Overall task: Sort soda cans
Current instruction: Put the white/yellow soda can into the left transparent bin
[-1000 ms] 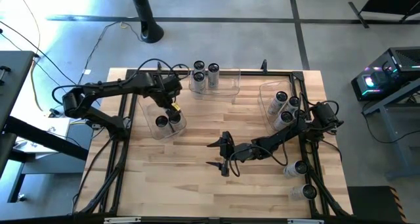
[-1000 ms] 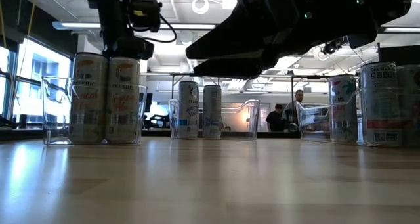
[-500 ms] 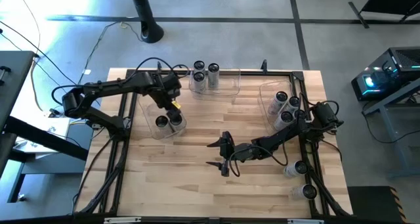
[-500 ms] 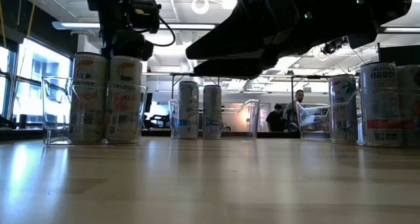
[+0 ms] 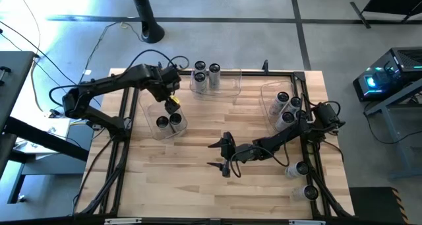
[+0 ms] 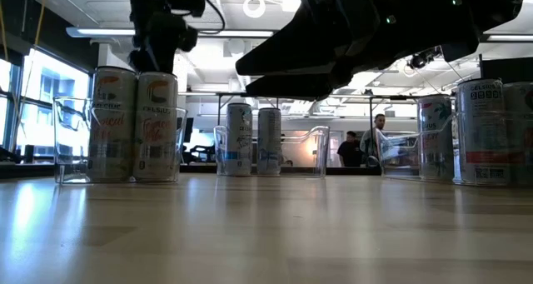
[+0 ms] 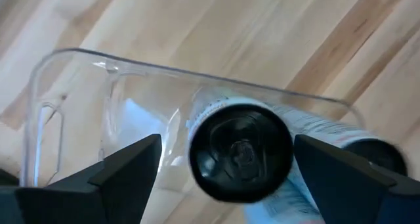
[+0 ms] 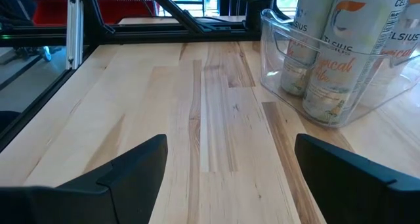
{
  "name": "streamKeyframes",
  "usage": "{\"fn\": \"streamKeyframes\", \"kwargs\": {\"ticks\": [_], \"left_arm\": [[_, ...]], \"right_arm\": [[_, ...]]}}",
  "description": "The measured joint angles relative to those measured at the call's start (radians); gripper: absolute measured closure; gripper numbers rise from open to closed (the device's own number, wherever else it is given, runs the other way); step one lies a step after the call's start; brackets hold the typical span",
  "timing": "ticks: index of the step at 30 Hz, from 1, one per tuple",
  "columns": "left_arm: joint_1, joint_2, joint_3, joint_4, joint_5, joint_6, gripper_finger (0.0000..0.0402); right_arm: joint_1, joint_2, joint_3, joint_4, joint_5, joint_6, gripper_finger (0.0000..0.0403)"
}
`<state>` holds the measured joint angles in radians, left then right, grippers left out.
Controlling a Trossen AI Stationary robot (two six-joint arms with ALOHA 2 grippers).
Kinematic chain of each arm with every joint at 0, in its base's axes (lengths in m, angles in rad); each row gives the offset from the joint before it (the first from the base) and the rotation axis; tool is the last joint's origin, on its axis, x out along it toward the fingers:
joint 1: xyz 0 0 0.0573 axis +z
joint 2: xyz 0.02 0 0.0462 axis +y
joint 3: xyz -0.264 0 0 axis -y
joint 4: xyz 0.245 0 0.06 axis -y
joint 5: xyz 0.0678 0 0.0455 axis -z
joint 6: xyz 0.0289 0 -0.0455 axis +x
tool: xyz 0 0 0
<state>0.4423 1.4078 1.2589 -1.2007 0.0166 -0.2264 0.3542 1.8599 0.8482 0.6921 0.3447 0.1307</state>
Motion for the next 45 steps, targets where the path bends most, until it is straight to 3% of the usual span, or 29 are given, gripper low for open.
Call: {"fn": "streamKeyframes", "kwargs": {"ticks": [4, 7, 12, 19, 21, 24, 28, 31, 34, 40, 45], "left_arm": [[-0.023, 0.000, 0.084, -0.074, -0.001, -0.024, 0.0060], [-0.068, -0.003, 0.131, -0.167, -0.010, -0.009, 0.0060], [-0.197, -0.068, 0.145, -0.219, -0.248, -0.121, 0.0060], [-0.562, -0.206, 0.146, -0.160, -0.549, -0.403, 0.0064], [-0.702, -0.213, 0.146, -0.112, -0.643, -0.459, 0.0064], [-0.894, -0.190, 0.146, -0.019, -0.798, -0.490, 0.0064], [-1.080, -0.105, 0.146, 0.079, -0.970, -0.479, 0.0064], [-1.159, -0.022, 0.146, 0.102, -1.066, -0.484, 0.0064], [-1.199, 0.062, 0.145, 0.096, -1.124, -0.514, 0.0065], [-1.234, 0.185, 0.144, 0.085, -1.151, -0.530, 0.0065], [-1.255, 0.242, 0.144, 0.039, -1.170, -0.583, 0.0065]], "right_arm": [[0.000, 0.000, 0.000, 0.000, 0.009, 0.000, 0.0073], [0.011, 0.000, 0.000, 0.000, 0.120, 0.000, 0.0073], [0.071, -0.004, 0.000, -0.004, 0.346, -0.055, 0.0073], [0.170, -0.149, 0.000, -0.172, 0.519, -0.075, 0.0073], [0.199, -0.222, 0.000, -0.275, 0.574, -0.049, 0.0073], [0.229, -0.340, 0.039, -0.530, 0.571, 0.061, 0.0073], [0.248, -0.442, 0.208, -1.044, 0.479, 0.354, 0.0073], [0.240, -0.433, 0.418, -1.470, 0.299, 0.622, 0.0073], [0.234, -0.371, 0.617, -1.786, 0.105, 0.797, 0.0073], [0.246, -0.237, 0.913, -2.163, -0.276, 1.123, 0.0073], [0.308, -0.180, 0.990, -2.261, -0.490, 1.388, 0.0073]]}}
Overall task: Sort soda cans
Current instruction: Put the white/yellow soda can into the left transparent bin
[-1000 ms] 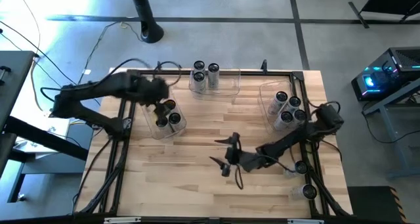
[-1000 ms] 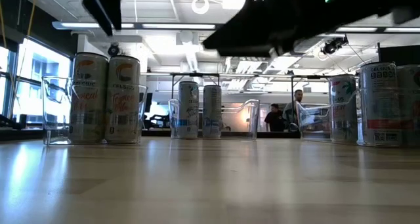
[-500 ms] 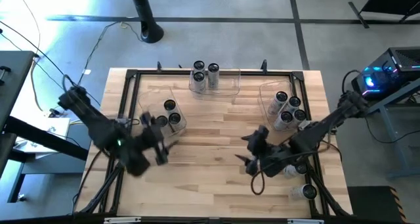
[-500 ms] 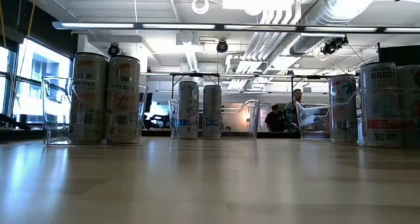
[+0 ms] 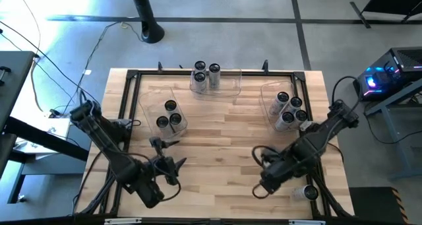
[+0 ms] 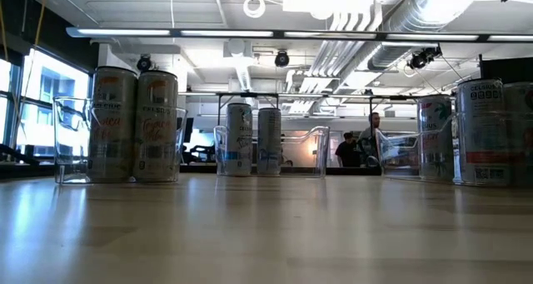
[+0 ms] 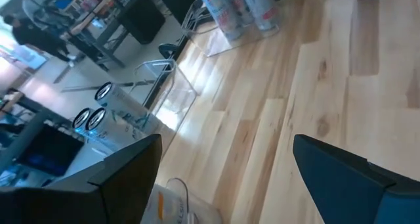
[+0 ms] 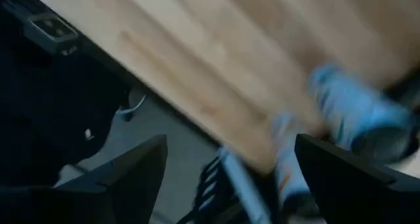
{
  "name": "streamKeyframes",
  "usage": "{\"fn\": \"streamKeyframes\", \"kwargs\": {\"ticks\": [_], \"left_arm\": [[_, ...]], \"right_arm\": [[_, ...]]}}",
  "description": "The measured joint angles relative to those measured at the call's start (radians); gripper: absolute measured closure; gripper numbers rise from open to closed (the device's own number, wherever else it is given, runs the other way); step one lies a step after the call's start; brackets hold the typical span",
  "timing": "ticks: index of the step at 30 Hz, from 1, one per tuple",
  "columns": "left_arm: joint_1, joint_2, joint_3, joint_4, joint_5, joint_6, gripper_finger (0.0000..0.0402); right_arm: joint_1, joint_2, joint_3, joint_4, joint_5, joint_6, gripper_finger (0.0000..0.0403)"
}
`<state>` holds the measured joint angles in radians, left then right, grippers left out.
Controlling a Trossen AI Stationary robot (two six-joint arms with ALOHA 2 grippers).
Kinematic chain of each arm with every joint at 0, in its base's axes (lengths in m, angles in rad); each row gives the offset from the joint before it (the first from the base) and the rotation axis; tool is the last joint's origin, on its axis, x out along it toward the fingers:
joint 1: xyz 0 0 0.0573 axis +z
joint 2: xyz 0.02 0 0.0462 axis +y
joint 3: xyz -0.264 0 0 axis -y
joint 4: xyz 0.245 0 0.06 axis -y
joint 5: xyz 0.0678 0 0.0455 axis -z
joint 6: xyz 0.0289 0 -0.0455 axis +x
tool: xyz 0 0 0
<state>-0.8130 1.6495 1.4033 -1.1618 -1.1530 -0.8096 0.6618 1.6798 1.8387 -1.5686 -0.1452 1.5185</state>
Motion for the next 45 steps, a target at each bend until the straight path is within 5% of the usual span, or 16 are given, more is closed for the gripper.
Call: {"fn": "streamKeyframes", "kwargs": {"ticks": [7, 14, 24, 45], "left_arm": [[-0.050, 0.044, 0.000, -0.136, -0.044, -0.191, 0.0065], [-0.081, 0.055, 0.000, -0.151, -0.090, -0.244, 0.0065], [-0.069, 0.055, 0.000, -0.151, -0.086, -0.244, 0.0065], [-0.070, 0.055, 0.000, -0.151, -0.063, -0.280, 0.0065]], "right_arm": [[0.144, -0.002, -0.096, -0.002, -0.197, 0.342, 0.0073], [0.266, -0.006, -0.213, -0.003, -0.232, 0.500, 0.0073], [0.302, -0.044, -0.390, 0.006, -0.251, 0.473, 0.0073], [0.303, -0.156, -0.670, 0.354, -0.326, 0.436, 0.0074]]}}
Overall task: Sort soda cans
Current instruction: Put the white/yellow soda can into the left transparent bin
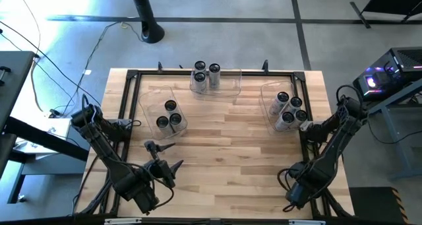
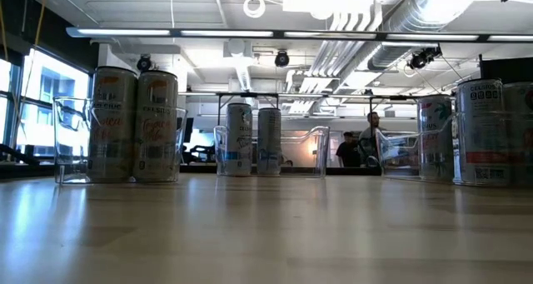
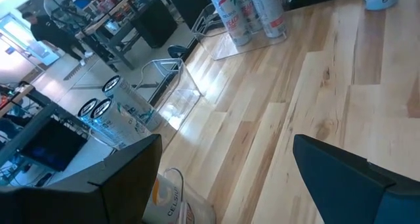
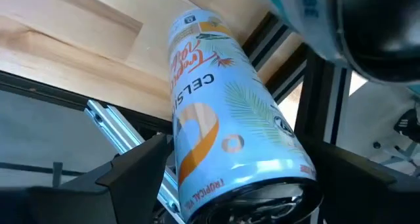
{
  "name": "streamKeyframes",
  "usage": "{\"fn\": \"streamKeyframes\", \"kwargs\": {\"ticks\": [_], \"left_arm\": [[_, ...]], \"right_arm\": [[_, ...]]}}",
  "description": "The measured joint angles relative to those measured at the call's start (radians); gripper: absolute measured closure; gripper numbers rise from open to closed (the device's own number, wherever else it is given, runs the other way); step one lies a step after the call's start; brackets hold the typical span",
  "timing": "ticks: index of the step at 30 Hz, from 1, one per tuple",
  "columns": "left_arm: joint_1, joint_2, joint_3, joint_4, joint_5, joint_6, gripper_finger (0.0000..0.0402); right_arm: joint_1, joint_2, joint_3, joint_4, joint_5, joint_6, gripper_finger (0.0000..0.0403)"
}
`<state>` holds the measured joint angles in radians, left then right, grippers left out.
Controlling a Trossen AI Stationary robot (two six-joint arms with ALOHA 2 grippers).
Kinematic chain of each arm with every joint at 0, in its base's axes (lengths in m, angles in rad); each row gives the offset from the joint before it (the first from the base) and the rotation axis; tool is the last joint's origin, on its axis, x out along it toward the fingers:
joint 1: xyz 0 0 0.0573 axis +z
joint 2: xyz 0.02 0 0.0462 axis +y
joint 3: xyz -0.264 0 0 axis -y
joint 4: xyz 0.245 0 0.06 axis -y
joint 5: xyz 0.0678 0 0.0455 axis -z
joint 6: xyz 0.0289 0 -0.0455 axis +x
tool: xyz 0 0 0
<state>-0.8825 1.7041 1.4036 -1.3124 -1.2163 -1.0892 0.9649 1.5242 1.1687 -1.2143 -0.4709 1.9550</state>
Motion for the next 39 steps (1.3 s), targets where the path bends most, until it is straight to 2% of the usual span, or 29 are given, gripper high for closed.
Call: {"fn": "streamKeyframes", "kwargs": {"ticks": [5, 10, 15, 18, 23, 28, 33, 39], "left_arm": [[0.000, 0.000, 0.000, 0.000, 0.002, 0.000, 0.0065], [-0.002, 0.000, 0.000, 0.000, 0.002, -0.002, 0.0065], [-0.002, 0.000, 0.000, 0.000, 0.002, -0.005, 0.0065], [-0.002, -0.001, 0.000, 0.000, 0.002, -0.001, 0.0065], [-0.002, -0.001, 0.000, 0.000, 0.001, -0.001, 0.0065], [-0.002, -0.001, 0.000, -0.001, 0.001, -0.007, 0.0065], [-0.002, -0.001, 0.000, -0.030, 0.005, -0.057, 0.0065], [-0.002, -0.033, -0.094, -0.020, 0.066, -0.142, 0.0065]], "right_arm": [[0.000, 0.000, 0.000, 0.041, 0.002, -0.003, 0.0098], [-0.001, 0.001, 0.000, 0.163, 0.016, -0.003, 0.0157], [-0.015, 0.005, 0.003, 0.258, 0.077, -0.007, 0.0160], [-0.049, 0.035, 0.033, 0.283, 0.107, -0.070, 0.0160], [-0.151, 0.166, 0.205, 0.189, 0.173, -0.335, 0.0160], [-0.270, 0.350, 0.492, -0.096, 0.302, -0.667, 0.0160], [-0.386, 0.551, 0.797, -0.360, 0.352, -0.975, 0.0160], [-0.504, 0.702, 1.021, -0.352, 0.350, -1.316, 0.0160]]}}
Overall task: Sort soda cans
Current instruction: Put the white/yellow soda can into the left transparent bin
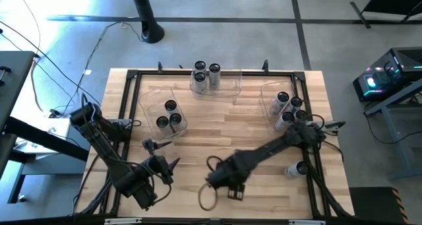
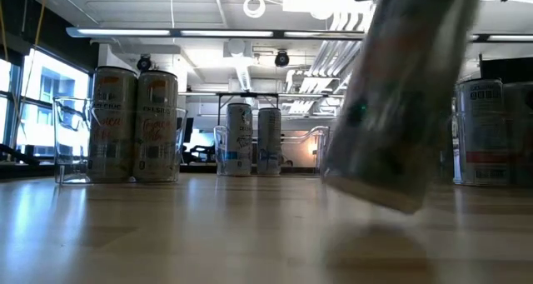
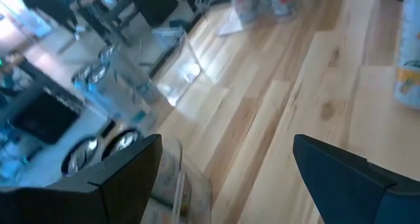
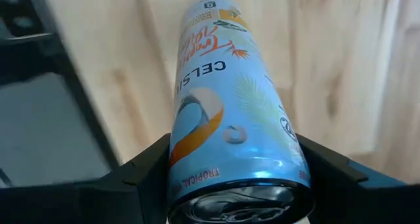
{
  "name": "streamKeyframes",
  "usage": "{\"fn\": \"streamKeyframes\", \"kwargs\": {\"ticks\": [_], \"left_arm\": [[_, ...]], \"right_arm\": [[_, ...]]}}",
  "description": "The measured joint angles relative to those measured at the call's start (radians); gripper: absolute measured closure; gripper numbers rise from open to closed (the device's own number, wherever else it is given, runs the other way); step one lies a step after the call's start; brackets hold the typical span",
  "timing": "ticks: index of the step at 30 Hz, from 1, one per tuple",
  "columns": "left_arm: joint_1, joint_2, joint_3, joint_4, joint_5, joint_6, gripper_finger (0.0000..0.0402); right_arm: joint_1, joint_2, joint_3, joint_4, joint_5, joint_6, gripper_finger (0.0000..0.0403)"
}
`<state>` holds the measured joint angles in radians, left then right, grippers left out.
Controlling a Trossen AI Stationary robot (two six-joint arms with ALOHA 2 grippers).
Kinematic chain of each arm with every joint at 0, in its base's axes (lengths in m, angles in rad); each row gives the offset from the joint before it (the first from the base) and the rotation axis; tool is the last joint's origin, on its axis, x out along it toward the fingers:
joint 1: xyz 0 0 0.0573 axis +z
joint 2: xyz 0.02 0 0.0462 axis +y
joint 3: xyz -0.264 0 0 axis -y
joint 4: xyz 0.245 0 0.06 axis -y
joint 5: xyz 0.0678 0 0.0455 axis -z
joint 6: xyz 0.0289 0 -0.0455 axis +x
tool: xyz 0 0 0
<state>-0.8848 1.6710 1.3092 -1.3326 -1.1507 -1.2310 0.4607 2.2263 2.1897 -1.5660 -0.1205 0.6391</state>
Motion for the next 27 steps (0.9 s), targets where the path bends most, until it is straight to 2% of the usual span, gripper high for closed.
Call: {"fn": "streamKeyframes", "kwargs": {"ticks": [6, 14, 17, 20, 23, 27], "left_arm": [[-0.032, -0.072, -0.140, 0.096, 0.043, -0.082, 0.0065], [-0.038, -0.090, -0.232, 0.268, 0.091, -0.021, 0.0065], [-0.029, -0.090, -0.250, 0.435, 0.098, 0.133, 0.0065], [0.001, -0.090, -0.265, 0.664, 0.154, 0.373, 0.0065], [0.068, -0.090, -0.287, 0.915, 0.252, 0.636, 0.0065], [0.180, -0.090, -0.329, 1.245, 0.461, 0.913, 0.0065]], "right_arm": [[-0.080, 0.087, 0.123, 0.000, 0.000, -0.190, 0.0160], [-0.082, 0.077, 0.126, -0.011, 0.027, -0.169, 0.0160], [-0.039, 0.061, 0.126, -0.004, 0.061, -0.169, 0.0160], [0.014, 0.035, 0.126, -0.007, 0.111, -0.165, 0.0160], [0.059, 0.006, 0.127, -0.007, 0.199, -0.131, 0.0160], [0.071, 0.005, 0.129, -0.005, 0.316, -0.108, 0.0160]]}}
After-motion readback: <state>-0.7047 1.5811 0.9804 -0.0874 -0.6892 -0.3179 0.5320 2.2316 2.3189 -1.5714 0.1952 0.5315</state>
